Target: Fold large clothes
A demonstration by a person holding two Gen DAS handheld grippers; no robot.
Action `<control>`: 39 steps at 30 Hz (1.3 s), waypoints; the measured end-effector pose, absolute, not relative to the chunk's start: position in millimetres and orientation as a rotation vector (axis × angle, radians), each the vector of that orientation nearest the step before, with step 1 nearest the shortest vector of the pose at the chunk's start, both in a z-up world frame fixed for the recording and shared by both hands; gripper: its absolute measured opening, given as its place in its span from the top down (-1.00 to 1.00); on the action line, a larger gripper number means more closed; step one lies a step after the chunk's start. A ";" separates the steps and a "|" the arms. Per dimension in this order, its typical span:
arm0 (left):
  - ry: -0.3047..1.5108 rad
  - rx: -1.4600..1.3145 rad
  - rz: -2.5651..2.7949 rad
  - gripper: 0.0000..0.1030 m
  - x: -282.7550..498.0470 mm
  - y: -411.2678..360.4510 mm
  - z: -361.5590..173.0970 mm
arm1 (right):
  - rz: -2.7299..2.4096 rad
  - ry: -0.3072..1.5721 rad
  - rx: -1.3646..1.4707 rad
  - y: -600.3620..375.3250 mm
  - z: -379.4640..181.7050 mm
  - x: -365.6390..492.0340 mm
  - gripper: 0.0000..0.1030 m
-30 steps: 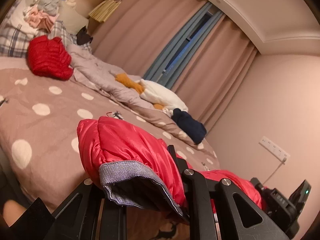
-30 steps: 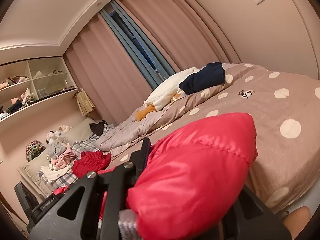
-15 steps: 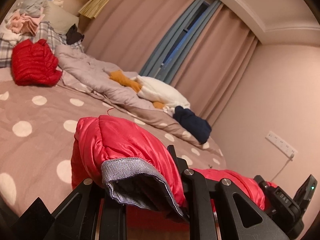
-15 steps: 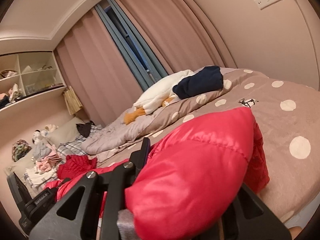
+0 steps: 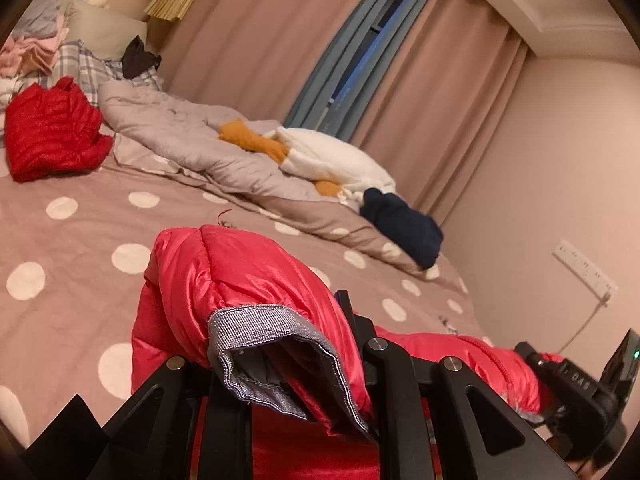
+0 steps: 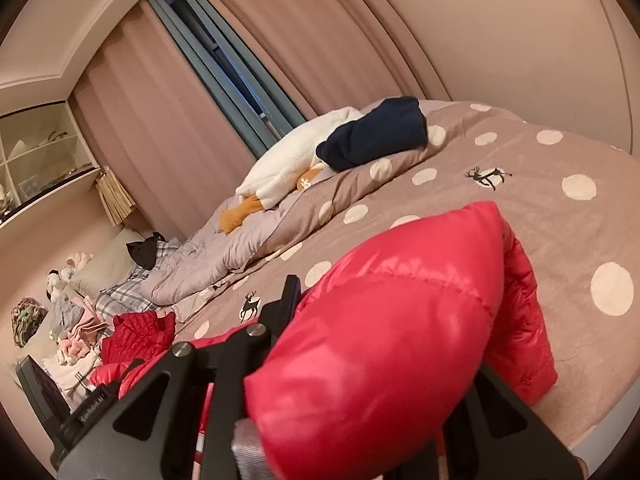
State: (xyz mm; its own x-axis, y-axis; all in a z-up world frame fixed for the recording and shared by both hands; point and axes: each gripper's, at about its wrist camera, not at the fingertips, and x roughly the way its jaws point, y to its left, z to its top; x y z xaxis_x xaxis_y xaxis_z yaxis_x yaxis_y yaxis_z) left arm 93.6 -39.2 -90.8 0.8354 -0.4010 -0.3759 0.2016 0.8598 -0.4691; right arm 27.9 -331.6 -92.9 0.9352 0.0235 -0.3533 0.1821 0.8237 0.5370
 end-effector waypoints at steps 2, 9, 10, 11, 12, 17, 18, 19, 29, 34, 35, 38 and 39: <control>0.488 -0.411 -0.327 0.70 98.0 -41.8 -89.4 | -0.093 0.358 0.600 -329.6 -91.4 30.5 0.57; 0.508 -0.475 -0.350 0.70 109.8 -31.5 -95.1 | -0.075 0.352 0.574 -323.9 -87.8 38.4 0.57; 0.514 -0.483 -0.352 0.70 111.6 -31.0 -96.0 | -0.078 0.348 0.571 -323.1 -88.7 39.1 0.57; 0.518 -0.486 -0.352 0.70 114.1 -31.0 -96.2 | -0.080 0.346 0.570 -323.0 -89.4 40.5 0.57; 0.523 -0.488 -0.351 0.70 115.6 -31.2 -97.0 | -0.083 0.345 0.569 -322.3 -90.2 42.0 0.57; 0.555 -0.449 -0.341 0.70 119.9 -35.6 -100.6 | -0.079 0.364 0.593 -326.2 -97.8 51.0 0.57; 0.560 -0.451 -0.343 0.70 120.1 -35.9 -101.4 | -0.082 0.364 0.599 -325.6 -99.6 51.6 0.57; 0.566 -0.463 -0.344 0.70 121.0 -34.6 -102.2 | -0.088 0.366 0.602 -325.6 -101.7 52.4 0.57; 0.577 -0.474 -0.334 0.70 119.2 -35.9 -102.3 | -0.105 0.375 0.578 -321.9 -104.1 54.0 0.56; 0.602 -0.501 -0.335 0.70 125.7 -31.5 -107.6 | -0.107 0.383 0.574 -317.8 -106.5 56.3 0.53; 0.609 -0.505 -0.335 0.70 126.5 -30.5 -108.7 | -0.105 0.383 0.567 -316.6 -106.6 56.7 0.51; 0.617 -0.506 -0.329 0.70 126.1 -29.4 -110.7 | -0.106 0.389 0.546 -312.9 -107.2 59.4 0.49; 0.617 -0.498 -0.325 0.70 125.9 -30.2 -110.5 | -0.106 0.391 0.544 -312.8 -107.8 60.2 0.48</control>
